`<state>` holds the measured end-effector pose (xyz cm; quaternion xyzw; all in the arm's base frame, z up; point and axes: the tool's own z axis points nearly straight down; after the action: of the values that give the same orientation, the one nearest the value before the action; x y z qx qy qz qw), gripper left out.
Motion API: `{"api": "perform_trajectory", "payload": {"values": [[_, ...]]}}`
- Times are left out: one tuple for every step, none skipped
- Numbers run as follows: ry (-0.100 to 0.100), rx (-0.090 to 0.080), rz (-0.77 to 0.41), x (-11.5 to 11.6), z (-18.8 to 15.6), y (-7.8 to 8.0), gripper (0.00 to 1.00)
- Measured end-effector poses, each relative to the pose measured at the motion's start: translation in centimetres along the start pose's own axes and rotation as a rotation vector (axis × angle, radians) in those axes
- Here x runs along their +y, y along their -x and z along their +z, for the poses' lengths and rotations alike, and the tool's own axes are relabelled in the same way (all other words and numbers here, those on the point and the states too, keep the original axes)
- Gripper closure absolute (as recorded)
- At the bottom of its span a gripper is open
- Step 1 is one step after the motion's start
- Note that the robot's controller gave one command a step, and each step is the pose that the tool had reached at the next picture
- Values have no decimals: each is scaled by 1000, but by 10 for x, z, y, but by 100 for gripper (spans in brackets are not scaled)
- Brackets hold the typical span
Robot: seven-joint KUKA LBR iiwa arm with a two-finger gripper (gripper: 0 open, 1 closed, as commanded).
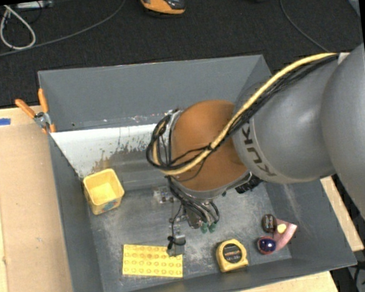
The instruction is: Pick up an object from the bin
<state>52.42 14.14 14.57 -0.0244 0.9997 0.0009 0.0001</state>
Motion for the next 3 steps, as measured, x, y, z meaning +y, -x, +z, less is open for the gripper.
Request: {"api": "perform_trajectory", "payload": {"values": [[1, -10, 149, 49, -15, -20, 0], [-4, 10, 223, 51, 26, -35, 0], [2, -11, 96, 43, 74, -44, 0]]}}
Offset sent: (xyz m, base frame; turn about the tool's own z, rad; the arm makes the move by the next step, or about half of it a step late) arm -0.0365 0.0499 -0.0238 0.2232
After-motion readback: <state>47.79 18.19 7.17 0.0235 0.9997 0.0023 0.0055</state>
